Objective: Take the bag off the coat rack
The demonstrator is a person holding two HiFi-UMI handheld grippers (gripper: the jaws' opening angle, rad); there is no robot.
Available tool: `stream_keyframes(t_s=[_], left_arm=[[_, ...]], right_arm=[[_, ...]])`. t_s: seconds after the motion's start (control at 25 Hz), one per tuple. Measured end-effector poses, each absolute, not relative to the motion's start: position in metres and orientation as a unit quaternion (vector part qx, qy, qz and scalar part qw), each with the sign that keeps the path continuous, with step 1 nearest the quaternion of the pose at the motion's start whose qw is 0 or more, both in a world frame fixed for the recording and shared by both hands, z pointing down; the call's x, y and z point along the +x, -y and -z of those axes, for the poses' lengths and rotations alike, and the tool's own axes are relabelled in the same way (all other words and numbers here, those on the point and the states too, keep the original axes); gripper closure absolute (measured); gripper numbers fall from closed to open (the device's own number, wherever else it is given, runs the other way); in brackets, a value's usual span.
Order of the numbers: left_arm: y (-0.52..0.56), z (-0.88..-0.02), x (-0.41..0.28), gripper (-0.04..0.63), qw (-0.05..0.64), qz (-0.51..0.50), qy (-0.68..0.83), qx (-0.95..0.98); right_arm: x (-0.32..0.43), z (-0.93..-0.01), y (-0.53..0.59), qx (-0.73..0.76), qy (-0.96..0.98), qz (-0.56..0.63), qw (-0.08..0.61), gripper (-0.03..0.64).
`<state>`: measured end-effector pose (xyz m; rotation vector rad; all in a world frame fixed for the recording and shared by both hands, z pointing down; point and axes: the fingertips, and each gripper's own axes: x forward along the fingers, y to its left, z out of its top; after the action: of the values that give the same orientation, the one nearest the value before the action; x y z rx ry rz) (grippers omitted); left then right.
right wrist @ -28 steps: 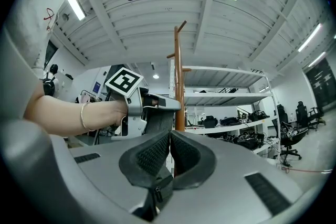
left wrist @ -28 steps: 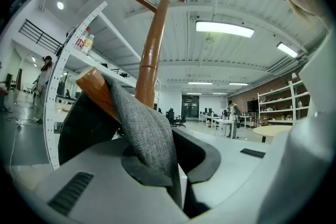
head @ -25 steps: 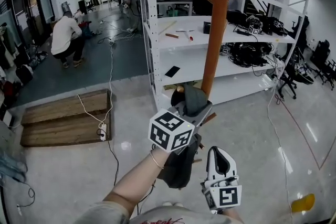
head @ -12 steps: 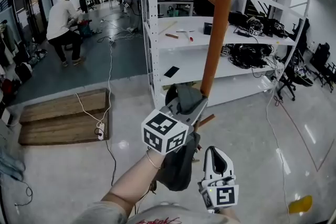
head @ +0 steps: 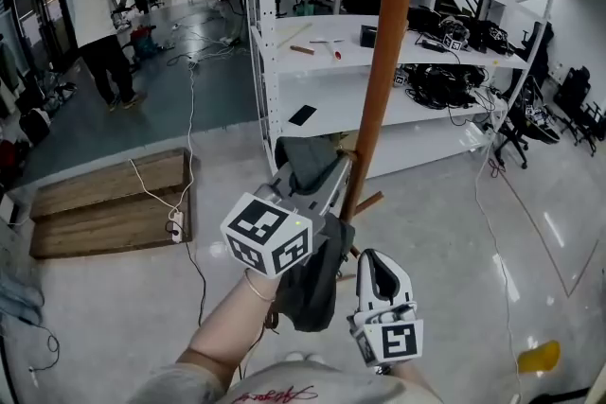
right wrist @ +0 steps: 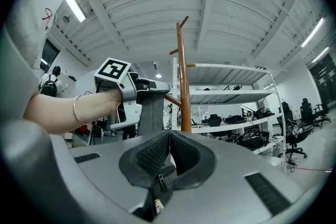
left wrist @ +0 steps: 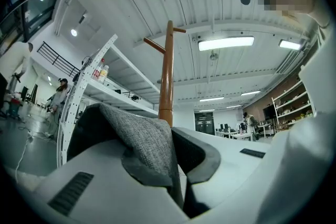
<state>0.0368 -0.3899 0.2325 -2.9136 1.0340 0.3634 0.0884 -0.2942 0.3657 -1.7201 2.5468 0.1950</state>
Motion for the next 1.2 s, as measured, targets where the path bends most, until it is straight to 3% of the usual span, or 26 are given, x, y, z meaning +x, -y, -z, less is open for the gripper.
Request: stream_keyframes(t_s=[0.28,1.2], left_arm=[[0.368,-0.225,0.013,0.565,0.046,-0.116,-0.356,-0.926],[0.297,-0.319,-0.003,0.565,-0.009,-0.081,-0.369,-0.926]], right_arm=[[0.078,-0.358,0.294,-0.552,-0.831,-0.061,0.031,0.598],[0.051,-0.332,0.289,-0.52,-0.849,-0.083,0.049,0.598]])
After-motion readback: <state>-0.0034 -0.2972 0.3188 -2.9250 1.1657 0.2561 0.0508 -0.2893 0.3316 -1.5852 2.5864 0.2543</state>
